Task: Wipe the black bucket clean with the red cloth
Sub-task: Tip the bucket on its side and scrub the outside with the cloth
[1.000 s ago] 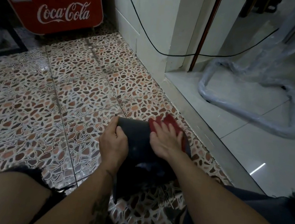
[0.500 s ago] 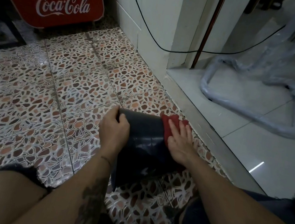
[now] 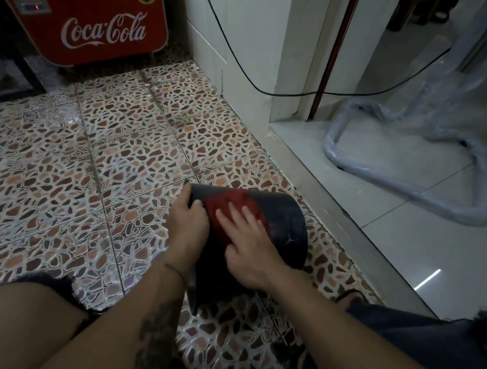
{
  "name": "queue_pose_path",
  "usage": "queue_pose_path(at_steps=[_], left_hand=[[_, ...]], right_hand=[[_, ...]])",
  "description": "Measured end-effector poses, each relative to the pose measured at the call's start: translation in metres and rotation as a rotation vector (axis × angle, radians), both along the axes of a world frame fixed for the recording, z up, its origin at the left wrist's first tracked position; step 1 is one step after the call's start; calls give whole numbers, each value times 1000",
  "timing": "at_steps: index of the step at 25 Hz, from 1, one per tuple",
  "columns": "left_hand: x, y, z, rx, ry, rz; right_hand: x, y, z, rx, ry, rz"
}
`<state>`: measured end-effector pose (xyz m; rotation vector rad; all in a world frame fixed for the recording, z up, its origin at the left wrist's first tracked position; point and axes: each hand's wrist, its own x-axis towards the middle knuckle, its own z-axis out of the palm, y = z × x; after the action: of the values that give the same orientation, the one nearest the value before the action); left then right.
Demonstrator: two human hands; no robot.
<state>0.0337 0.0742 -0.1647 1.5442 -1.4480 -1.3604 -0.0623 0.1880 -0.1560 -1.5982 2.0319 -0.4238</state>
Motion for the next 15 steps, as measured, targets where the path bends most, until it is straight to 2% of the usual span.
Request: queue_pose_path(at_steps=[2, 5, 7, 9, 11, 15], left_hand=[[1, -8, 3, 53, 36, -13], [3, -3, 8, 75, 45, -65], [10, 1, 4, -18, -22, -158], [16, -2, -1, -133, -95, -219], [18, -7, -5, -216, -124, -232], [17, -13, -13, -248, -123, -197]], right_hand=[[2, 24, -12, 0, 111, 0], [-23, 42, -31, 161, 157, -199], [-40, 38, -30, 263, 144, -317], [-42, 26, -22, 283, 131, -368], [-24, 11, -11, 197, 128, -307], [0, -3, -7, -47, 163, -21]])
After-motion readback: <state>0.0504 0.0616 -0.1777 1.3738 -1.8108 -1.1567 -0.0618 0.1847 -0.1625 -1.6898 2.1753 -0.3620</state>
